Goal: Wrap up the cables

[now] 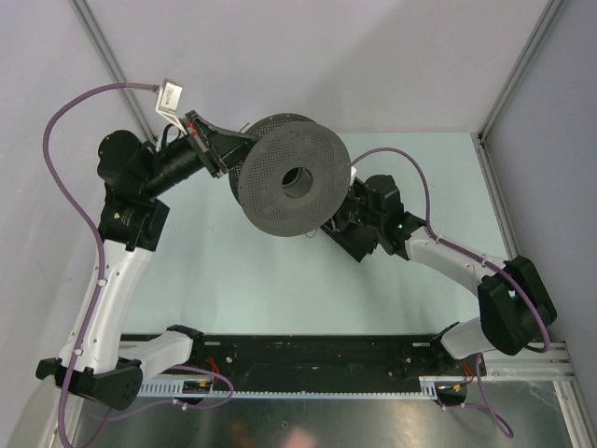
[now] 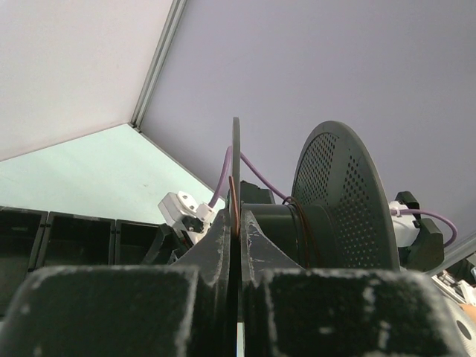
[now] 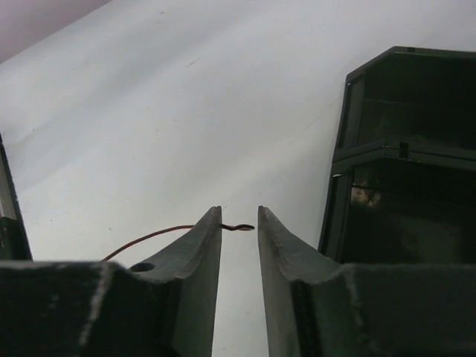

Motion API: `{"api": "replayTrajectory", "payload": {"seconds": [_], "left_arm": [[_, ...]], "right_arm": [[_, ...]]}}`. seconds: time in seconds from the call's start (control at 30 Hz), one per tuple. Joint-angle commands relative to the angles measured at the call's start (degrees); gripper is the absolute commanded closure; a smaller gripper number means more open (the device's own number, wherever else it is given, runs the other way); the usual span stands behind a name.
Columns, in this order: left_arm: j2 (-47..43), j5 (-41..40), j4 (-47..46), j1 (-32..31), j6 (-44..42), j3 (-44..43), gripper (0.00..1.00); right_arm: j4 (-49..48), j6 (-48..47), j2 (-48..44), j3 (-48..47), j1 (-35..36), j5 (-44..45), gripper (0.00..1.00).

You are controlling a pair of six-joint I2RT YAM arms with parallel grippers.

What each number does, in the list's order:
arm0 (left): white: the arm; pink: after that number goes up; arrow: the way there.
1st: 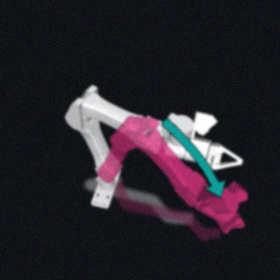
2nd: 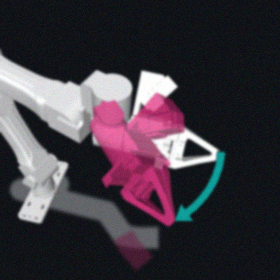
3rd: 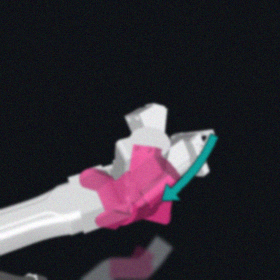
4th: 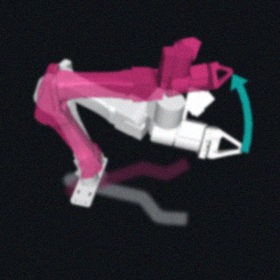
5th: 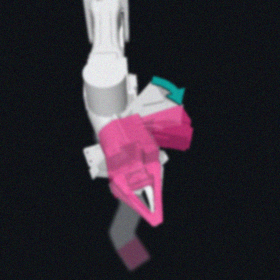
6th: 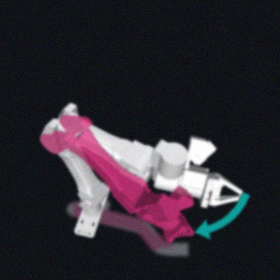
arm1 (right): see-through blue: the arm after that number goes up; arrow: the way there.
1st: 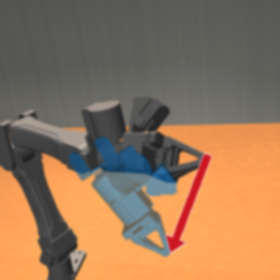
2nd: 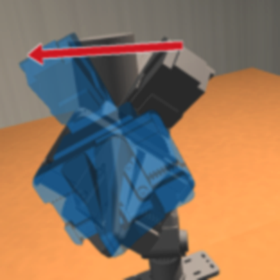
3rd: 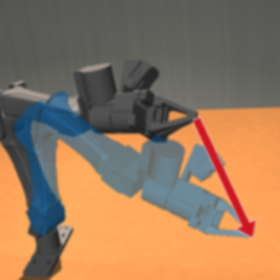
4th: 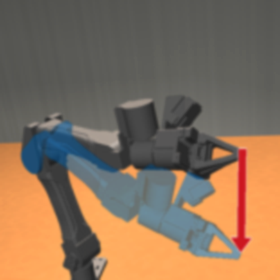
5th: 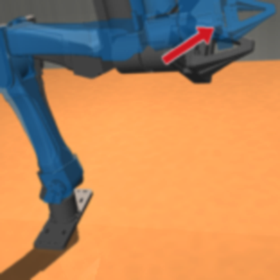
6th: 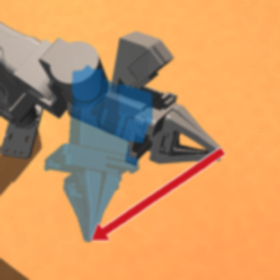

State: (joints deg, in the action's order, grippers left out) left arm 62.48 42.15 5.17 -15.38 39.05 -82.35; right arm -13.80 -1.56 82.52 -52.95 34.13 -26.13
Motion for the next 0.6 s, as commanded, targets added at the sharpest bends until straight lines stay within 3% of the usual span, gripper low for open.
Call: {"api": "replayTrajectory", "payload": {"seconds": [0.0,0.07,0.13,0.33,0.57], "left_arm": [[-1.3,-2.4,-4.6,0.0,1.3,-0.4,1.00],[-1.5,-4.4,-4.5,0.6,1.7,0.6,1.00],[-1.8,-8.6,-4.3,2.7,2.7,2.4,1.00],[-1.0,-25.1,1.5,7.5,2.5,6.4,1.00],[2.5,-36.2,6.5,7.5,-0.4,9.8,1.00]], "right_arm": [[0.1,-1.5,-0.2,0.1,-0.1,1.5,0.78],[1.7,-2.7,-0.8,0.1,-0.3,1.2,0.94],[4.4,-3.5,-1.7,0.1,-0.3,0.9,0.98],[10.1,-4.6,-8.0,4.8,0.5,-1.1,1.00],[13.3,-8.4,-18.9,5.9,6.9,-4.4,1.00]]}}
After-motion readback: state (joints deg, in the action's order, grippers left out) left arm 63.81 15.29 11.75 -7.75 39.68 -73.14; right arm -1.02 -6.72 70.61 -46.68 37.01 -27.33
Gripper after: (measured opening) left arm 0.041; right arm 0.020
